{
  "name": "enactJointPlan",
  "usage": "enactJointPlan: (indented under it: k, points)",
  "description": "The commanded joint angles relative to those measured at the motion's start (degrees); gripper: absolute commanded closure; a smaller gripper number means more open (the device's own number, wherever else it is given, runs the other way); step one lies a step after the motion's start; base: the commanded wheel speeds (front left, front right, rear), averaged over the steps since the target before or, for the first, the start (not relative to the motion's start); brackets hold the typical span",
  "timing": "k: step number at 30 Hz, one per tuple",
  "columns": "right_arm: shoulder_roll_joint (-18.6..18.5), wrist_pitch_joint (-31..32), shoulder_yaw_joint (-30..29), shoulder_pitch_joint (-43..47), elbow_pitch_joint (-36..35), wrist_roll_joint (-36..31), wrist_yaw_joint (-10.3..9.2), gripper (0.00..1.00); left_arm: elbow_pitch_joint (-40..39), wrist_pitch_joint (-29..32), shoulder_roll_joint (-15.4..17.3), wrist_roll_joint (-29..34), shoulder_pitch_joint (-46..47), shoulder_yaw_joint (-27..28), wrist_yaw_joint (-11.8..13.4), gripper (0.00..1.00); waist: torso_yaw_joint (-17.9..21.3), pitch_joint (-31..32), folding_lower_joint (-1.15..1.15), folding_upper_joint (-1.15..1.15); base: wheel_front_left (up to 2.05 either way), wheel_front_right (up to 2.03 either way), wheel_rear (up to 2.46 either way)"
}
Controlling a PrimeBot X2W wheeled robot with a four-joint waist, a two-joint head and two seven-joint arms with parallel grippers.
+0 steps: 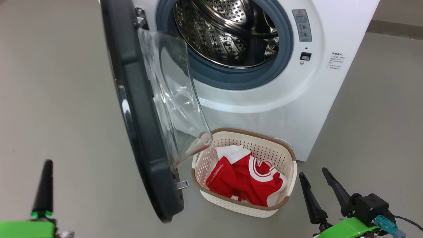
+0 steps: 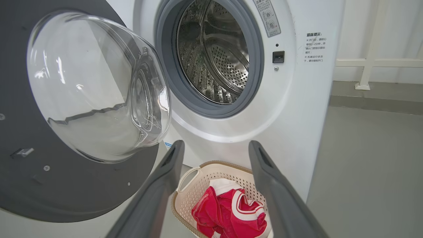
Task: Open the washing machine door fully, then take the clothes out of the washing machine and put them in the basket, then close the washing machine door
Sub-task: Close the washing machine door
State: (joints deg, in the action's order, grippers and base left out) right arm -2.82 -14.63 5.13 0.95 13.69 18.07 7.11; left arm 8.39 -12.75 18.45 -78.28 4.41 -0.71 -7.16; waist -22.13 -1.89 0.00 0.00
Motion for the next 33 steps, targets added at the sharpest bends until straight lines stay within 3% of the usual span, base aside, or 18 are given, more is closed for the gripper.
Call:
enactJointPlan:
  k: [1, 2, 3, 5, 9, 14, 18, 33]
  points:
    - [-0.1, -0.4, 1.2, -1.5, -1.6, 0.1, 0.37, 0.00, -3.9, 3.1, 2.9, -7.5, 3.5, 3.1, -0.3, 1.00, 0.4, -0.8, 0.00, 0.00, 0.00, 0.00, 0.00]
    - [-0.1, -0.4, 1.1, -1.6, -1.6, 0.1, 0.37, 0.00, -5.3, 5.6, 3.2, -11.4, 3.7, 3.6, -0.3, 1.00, 0.5, -1.0, 0.00, 0.00, 0.00, 0.00, 0.00]
    - [-0.1, -0.4, 1.1, -1.6, -1.6, 0.1, 0.37, 0.00, -5.3, 5.6, 3.2, -11.4, 3.7, 3.6, -0.3, 1.00, 0.5, -1.0, 0.00, 0.00, 0.00, 0.00, 0.00]
    - [-0.1, -0.4, 1.0, -1.9, -1.7, 0.0, 0.37, 0.00, -7.6, 12.8, 3.4, -18.8, 3.9, 4.7, -0.3, 1.00, 0.6, -1.6, 0.00, 0.00, 0.00, 0.00, 0.00]
    - [-0.1, -0.4, 0.8, -2.3, -1.9, -0.2, 0.37, 0.00, -9.1, 27.4, 3.3, -26.5, 3.9, 7.3, -0.3, 1.00, 0.8, -2.5, 0.00, 0.00, 0.00, 0.00, 0.00]
    - [-0.1, -0.4, 0.8, -3.0, -1.9, -0.2, 0.37, 0.00, -8.5, 41.5, 2.4, -26.3, 3.6, 9.3, -0.3, 1.00, 1.3, -3.5, 0.00, 0.00, 0.00, 0.00, 0.00]
    - [-0.1, -0.4, 0.7, -3.4, -2.0, -0.2, 0.37, 0.00, -8.4, 48.4, 0.5, -23.9, 3.6, 10.8, -0.3, 1.00, 1.7, -4.2, 0.00, 0.00, 0.00, 0.00, 0.00]
    - [-0.1, -0.4, 0.2, -4.8, -2.3, -0.5, 0.37, 0.00, -9.3, 59.2, -8.5, -17.2, 6.4, 15.8, -0.3, 1.00, 3.5, -6.0, 0.00, 0.00, 0.00, 0.00, 0.00]
